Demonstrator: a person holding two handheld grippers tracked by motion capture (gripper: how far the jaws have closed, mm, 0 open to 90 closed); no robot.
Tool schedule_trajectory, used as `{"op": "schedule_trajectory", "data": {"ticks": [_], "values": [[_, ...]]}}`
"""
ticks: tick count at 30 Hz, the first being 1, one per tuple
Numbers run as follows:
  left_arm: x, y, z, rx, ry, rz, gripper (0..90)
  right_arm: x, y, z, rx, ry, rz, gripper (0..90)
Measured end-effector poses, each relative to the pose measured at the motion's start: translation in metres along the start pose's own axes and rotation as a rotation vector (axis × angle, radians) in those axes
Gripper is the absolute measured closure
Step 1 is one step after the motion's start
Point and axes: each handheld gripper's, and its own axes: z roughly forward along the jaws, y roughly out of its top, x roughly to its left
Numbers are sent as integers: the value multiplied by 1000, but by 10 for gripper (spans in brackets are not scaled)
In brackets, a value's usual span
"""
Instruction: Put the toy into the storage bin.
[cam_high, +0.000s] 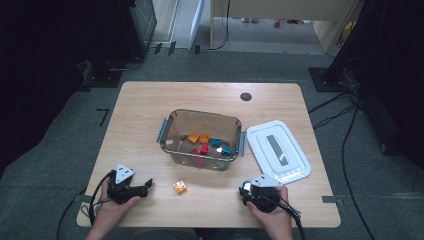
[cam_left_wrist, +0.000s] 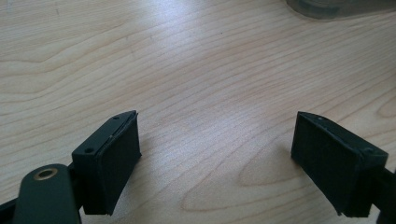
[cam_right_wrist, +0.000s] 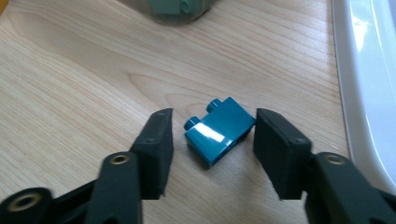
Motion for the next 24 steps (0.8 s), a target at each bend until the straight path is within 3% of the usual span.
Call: {"op": "schedule_trajectory", "data": {"ticks": [5,10,13,17,20,24], "values": [[0,0,0,0,-1,0,153,-8,0,-4,-11,71,-85,593],[0,0,0,0,-1,0,153,-15,0,-10,-31,44,-48,540],[0,0,0,0,-1,1,153,-13,0,-10,-28,54,-35,550],[0,0,0,0,-1,1,153,-3,2,-4,-20,81,-31,499],[0,0,0,0,-1,0,153,2,3,3,9,63,-45,522],[0,0,0,0,-1,1,152,-6,2,0,2,51,-34,596]]}}
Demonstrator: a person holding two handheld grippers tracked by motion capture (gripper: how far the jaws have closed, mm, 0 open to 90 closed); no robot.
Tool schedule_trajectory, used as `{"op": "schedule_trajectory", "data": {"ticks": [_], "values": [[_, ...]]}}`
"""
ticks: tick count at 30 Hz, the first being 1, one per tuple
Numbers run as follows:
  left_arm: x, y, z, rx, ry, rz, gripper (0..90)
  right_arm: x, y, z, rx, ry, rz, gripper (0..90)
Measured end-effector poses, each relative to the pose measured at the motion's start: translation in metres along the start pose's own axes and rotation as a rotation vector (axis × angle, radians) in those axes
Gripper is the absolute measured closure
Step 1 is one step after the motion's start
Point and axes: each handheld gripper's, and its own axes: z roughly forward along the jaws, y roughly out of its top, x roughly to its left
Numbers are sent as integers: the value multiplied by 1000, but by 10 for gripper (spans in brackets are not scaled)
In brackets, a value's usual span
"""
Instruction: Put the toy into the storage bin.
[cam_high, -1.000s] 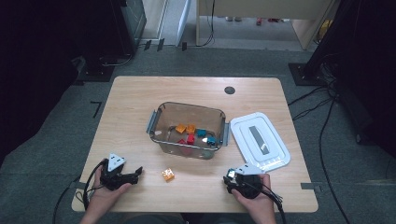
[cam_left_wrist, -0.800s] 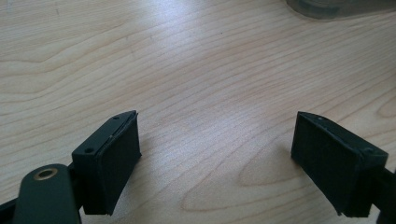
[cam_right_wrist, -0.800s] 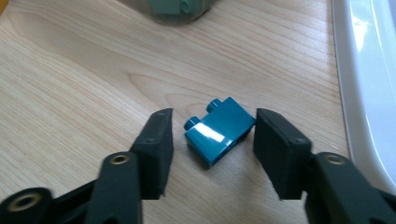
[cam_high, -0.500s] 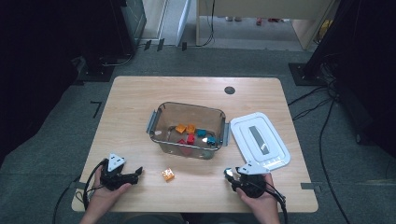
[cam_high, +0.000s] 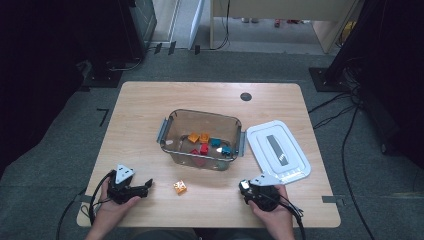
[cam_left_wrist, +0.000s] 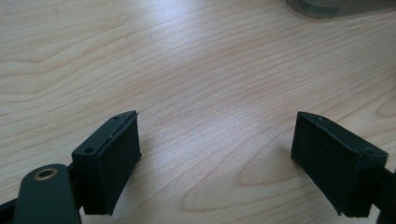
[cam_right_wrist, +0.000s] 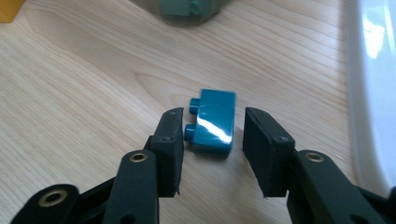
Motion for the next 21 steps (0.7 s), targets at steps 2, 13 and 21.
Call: {"op": "schedule_trajectory", "data": {"ticks": [2,13,21], "values": [[0,0,0,0,0,0,153,-5,-2,-2,-1,0,8,613],[0,0,0,0,0,0,152,-7,-1,0,-3,35,4,674],[0,0,0,0,-4,4,152,-14,6,-14,-20,63,13,676]]}}
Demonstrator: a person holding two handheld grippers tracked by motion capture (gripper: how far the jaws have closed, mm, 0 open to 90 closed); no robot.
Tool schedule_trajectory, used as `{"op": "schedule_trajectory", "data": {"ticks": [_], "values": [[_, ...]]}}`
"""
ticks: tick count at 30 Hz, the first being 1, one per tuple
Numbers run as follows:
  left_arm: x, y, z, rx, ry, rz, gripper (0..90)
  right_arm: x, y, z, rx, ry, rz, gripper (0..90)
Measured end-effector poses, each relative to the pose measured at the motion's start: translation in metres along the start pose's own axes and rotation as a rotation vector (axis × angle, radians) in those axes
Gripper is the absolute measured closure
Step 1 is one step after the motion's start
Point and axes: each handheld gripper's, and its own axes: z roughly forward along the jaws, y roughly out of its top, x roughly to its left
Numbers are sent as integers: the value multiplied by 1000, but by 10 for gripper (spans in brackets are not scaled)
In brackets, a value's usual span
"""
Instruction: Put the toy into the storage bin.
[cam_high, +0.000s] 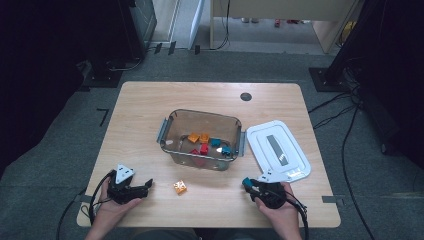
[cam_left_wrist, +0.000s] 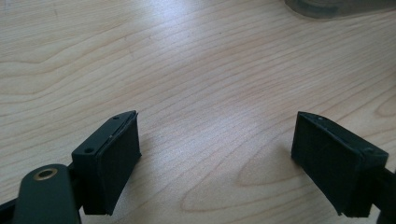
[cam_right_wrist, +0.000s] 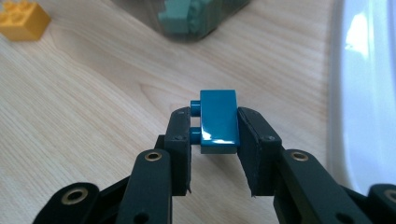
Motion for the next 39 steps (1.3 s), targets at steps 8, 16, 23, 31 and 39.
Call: {"op": "schedule_trajectory", "data": {"ticks": [8,16,23,31,39], "values": [[-1,0,1,4,-19,18,134,-12,16,-21,-11,18,4,676],[-1,0,1,5,-22,22,129,-24,38,-46,-19,18,-1,676],[-1,0,1,4,-22,20,128,-25,65,-64,-26,32,-27,676],[-1,0,1,4,-21,21,128,-23,92,-75,-25,59,-57,675],[-1,0,1,7,-26,25,113,-19,114,-79,-27,96,-81,675]]}}
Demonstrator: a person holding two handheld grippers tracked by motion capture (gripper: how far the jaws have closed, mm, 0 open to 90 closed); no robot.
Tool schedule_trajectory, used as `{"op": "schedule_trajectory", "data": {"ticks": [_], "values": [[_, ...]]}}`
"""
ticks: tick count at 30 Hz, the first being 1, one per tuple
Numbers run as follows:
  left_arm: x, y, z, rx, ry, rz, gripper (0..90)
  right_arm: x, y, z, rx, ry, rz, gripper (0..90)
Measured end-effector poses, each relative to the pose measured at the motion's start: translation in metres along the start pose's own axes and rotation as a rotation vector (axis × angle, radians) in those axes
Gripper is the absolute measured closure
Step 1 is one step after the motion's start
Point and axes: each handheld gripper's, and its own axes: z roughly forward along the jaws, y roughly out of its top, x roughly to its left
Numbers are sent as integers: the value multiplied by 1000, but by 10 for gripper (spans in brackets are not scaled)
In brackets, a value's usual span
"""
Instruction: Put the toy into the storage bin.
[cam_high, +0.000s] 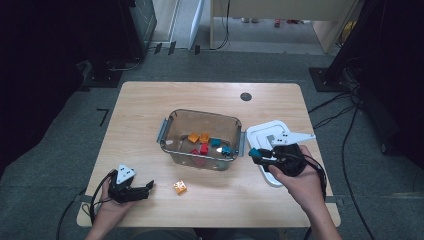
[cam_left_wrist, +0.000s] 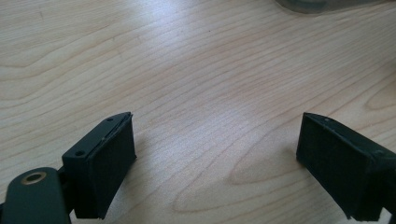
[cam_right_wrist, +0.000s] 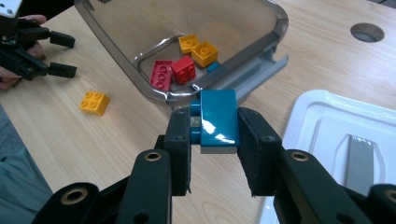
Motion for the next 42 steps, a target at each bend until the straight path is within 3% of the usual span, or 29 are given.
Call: {"op": "schedule_trajectory", "data": {"ticks": [13,21,30,38,42], "values": [[0,0,0,6,-7,4,81,11,35,13,10,25,-52,675],[-1,0,1,17,-13,14,44,21,54,37,21,46,-80,675],[-1,0,1,15,-15,16,43,26,66,65,43,49,-68,669],[0,0,1,15,-16,16,43,26,65,65,-2,-6,-46,481],[-1,0,1,16,-17,15,43,28,56,55,-28,2,-38,410]]}}
